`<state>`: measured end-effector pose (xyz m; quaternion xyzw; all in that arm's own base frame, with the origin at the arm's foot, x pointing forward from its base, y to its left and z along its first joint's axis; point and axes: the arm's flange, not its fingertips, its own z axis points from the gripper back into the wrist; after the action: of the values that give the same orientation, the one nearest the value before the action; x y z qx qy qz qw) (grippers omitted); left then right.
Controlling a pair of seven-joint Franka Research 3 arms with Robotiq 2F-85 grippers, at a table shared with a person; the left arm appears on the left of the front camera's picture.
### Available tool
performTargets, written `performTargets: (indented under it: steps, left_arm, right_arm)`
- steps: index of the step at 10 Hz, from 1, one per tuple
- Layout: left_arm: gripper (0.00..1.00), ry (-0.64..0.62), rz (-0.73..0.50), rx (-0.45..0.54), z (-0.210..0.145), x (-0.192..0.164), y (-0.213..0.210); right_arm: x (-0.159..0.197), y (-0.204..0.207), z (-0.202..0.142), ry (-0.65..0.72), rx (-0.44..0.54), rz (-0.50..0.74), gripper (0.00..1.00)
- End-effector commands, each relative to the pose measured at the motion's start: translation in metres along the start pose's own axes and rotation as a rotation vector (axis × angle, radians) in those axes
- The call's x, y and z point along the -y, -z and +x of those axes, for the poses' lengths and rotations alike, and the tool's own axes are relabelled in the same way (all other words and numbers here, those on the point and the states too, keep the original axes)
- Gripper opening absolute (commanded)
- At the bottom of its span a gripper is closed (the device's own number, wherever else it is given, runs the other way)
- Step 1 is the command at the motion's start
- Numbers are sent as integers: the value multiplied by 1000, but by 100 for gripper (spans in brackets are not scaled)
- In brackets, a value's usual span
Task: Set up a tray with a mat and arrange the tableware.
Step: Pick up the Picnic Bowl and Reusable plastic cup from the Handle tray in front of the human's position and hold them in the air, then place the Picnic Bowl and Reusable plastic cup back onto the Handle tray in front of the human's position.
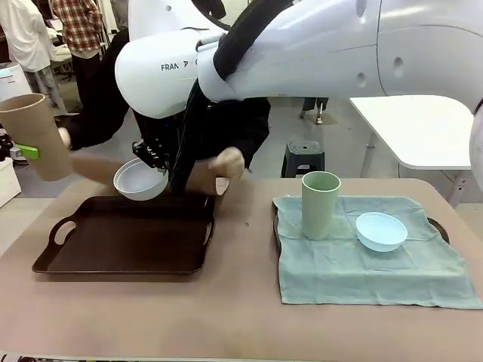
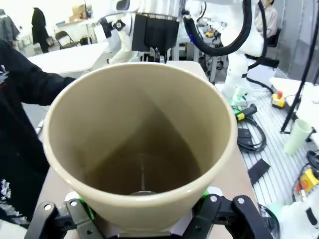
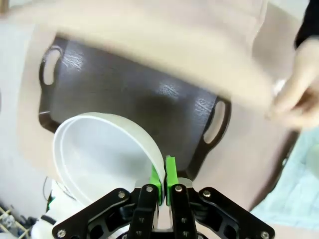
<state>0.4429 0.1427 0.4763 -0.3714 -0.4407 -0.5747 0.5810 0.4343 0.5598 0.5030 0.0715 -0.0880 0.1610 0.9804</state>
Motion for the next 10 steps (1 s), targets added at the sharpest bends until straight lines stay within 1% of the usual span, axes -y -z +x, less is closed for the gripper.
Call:
performTargets:
  steps: [1,10]
  left_arm:
    - [0,20,3,-1,5,-5,-4]
    - [0,20,3,-1,5,-5,-4]
  right_arm:
    - [-5,-5,8,-13,3,24,0]
    - [-5,-5,8,-13,3,24,0]
